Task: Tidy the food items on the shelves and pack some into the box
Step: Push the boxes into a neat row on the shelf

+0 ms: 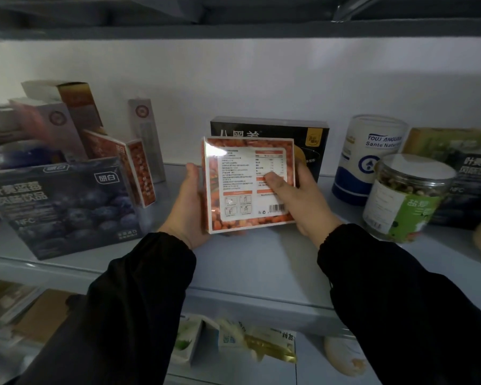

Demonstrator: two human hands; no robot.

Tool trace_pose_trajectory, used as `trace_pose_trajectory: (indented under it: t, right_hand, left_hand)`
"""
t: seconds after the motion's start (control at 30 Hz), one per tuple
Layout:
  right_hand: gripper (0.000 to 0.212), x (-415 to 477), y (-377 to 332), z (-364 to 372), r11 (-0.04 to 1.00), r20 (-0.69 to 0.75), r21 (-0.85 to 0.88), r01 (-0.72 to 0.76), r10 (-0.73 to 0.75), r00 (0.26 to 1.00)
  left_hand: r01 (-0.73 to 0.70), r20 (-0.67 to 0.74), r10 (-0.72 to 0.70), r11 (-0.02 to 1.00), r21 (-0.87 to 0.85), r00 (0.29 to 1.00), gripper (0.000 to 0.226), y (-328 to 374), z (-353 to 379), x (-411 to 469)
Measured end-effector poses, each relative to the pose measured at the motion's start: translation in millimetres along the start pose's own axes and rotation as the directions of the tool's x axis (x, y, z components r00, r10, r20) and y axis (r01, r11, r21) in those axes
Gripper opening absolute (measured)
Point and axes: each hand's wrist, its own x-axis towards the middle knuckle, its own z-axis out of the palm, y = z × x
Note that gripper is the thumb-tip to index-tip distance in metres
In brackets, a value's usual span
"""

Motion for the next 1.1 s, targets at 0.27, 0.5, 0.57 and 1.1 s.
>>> trace_pose_trajectory:
  t: [0.27, 0.5, 0.57, 1.1]
  right_hand:
    - [0.061, -1, -15, -8, 0.843, 0.127, 0.412, -0.347, 0.324, 0.937]
    - [0.06, -4, -18, -8, 0.853, 0.113, 0.395, -0.341, 0.324, 0.939]
    - [0.061, -2, -17, -7, 0.85, 0.112, 0.402, -0.341, 0.324, 0.939]
    - [0.066, 5, -7, -11, 0.776, 0.381, 0.599, -0.197, -0.059, 0.923]
  left_hand:
    - [-0.018, 0.049, 0.017, 1.0, 0.02, 0.999, 0.075, 0, -6, -3]
    - [0.002, 0.085, 0.0, 1.0, -0.031, 0.996, 0.078, -2, -7, 0]
    - [0.002, 0.097, 0.003, 0.999, -0.045, 0.995, 0.078, -3, -9, 1]
    - [-0.225, 0.003, 0.225, 0.974, 0.033, 0.974, 0.056, -5, -18, 19]
